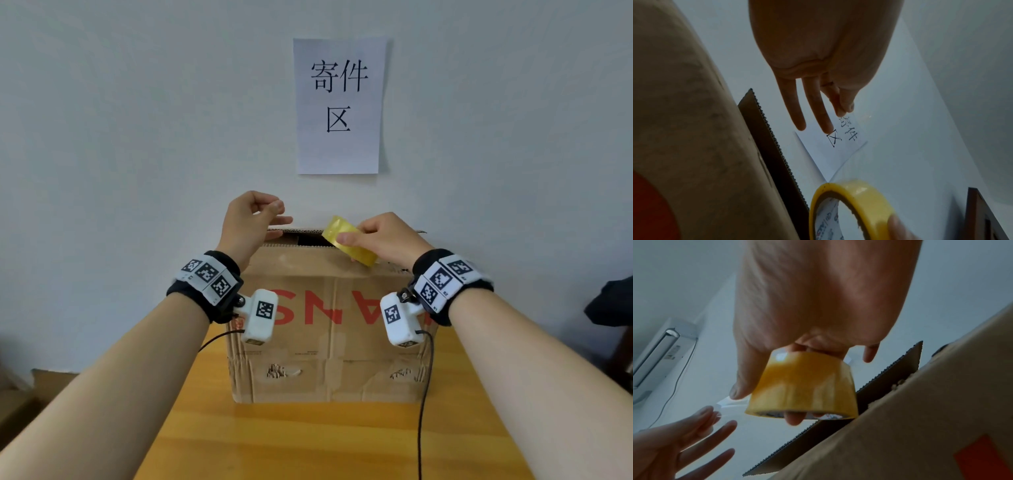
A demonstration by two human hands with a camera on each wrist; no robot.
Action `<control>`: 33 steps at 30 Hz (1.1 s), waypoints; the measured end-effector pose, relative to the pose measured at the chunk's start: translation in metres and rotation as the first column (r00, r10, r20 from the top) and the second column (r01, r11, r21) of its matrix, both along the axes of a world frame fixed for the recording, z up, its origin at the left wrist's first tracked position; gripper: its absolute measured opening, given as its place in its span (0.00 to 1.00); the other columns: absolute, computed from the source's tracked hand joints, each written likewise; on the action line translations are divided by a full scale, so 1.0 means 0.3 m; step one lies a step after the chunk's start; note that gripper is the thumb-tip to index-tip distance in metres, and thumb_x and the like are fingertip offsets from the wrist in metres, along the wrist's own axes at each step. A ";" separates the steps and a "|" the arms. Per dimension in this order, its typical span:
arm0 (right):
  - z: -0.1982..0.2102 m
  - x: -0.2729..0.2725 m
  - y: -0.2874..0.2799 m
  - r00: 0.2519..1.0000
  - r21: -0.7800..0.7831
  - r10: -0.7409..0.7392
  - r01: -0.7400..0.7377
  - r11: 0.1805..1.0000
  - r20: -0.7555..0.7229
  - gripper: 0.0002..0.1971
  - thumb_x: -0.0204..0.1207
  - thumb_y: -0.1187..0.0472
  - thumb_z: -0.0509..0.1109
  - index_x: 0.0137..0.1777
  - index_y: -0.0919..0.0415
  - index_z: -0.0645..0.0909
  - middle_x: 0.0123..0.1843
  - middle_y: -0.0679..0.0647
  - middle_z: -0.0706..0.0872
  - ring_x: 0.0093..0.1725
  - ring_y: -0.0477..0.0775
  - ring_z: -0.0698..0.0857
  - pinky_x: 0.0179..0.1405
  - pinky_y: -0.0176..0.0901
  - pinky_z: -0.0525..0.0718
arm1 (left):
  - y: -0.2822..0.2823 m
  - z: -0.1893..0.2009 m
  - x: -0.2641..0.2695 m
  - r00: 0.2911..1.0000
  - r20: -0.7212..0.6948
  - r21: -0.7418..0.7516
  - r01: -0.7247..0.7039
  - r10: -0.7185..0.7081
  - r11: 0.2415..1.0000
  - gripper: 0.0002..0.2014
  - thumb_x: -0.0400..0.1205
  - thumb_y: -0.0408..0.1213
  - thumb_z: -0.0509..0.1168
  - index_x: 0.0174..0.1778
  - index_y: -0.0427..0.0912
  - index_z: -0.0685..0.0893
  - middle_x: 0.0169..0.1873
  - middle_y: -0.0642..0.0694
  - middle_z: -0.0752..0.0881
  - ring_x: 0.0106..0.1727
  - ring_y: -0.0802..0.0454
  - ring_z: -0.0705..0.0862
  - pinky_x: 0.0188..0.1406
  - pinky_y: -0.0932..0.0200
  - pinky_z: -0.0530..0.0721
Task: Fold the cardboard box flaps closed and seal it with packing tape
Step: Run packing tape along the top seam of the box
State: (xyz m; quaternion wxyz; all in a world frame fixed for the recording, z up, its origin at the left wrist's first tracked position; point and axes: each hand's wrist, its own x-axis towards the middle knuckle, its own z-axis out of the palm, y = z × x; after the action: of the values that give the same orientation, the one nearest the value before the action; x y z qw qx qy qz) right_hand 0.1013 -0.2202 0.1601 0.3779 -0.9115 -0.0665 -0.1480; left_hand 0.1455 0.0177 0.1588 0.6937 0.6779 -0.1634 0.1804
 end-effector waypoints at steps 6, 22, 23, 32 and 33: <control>0.005 -0.017 0.009 0.999 -0.063 0.001 0.002 0.998 0.053 0.24 0.78 0.38 0.68 0.39 0.60 0.90 0.33 0.48 0.92 0.34 0.46 0.83 0.48 0.50 0.82 | 0.002 -0.019 0.007 0.999 -0.018 -0.074 0.040 -0.042 0.996 0.06 0.87 0.30 0.64 0.56 0.30 0.81 0.44 0.40 0.85 0.46 0.44 0.93 0.47 0.51 0.92; 0.002 0.015 0.052 0.948 0.011 -0.285 0.287 0.958 0.140 0.30 0.64 0.30 0.72 0.19 0.56 0.74 0.15 0.50 0.80 0.26 0.53 0.85 0.61 0.58 0.79 | 0.070 -0.035 0.004 0.997 -0.033 -0.194 0.057 -0.065 0.979 0.06 0.85 0.29 0.66 0.54 0.29 0.82 0.40 0.39 0.87 0.43 0.41 0.93 0.47 0.55 0.90; 0.000 0.010 0.050 0.953 0.029 -0.272 0.271 0.962 0.135 0.29 0.64 0.30 0.73 0.20 0.55 0.75 0.16 0.49 0.80 0.26 0.52 0.84 0.60 0.58 0.80 | 0.075 -0.036 0.005 0.997 -0.036 -0.177 0.061 -0.069 0.982 0.06 0.85 0.29 0.66 0.54 0.29 0.82 0.41 0.39 0.87 0.44 0.39 0.93 0.48 0.53 0.90; -0.010 -0.020 0.005 0.995 -0.169 -0.101 0.099 0.981 -0.001 0.28 0.66 0.34 0.79 0.33 0.62 0.80 0.30 0.53 0.71 0.30 0.51 0.72 0.35 0.44 0.65 | 0.101 -0.030 -0.004 0.998 -0.056 -0.118 0.027 -0.034 0.993 0.06 0.85 0.29 0.67 0.55 0.30 0.83 0.43 0.41 0.88 0.44 0.40 0.93 0.54 0.47 0.91; -0.009 -0.027 0.005 0.995 -0.208 -0.095 0.090 0.974 -0.015 0.27 0.68 0.34 0.78 0.34 0.60 0.80 0.30 0.53 0.72 0.30 0.51 0.73 0.35 0.44 0.65 | 0.102 -0.028 -0.006 0.998 -0.057 -0.119 0.027 -0.033 0.993 0.06 0.85 0.29 0.67 0.55 0.30 0.83 0.43 0.41 0.88 0.44 0.40 0.93 0.54 0.46 0.91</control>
State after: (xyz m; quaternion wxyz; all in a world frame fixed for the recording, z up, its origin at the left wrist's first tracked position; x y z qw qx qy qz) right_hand 0.0931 -0.2186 0.1575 0.2745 -0.9498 -0.0342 -0.1463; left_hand 0.1438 0.0483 0.1505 0.7398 0.6380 -0.1423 0.1594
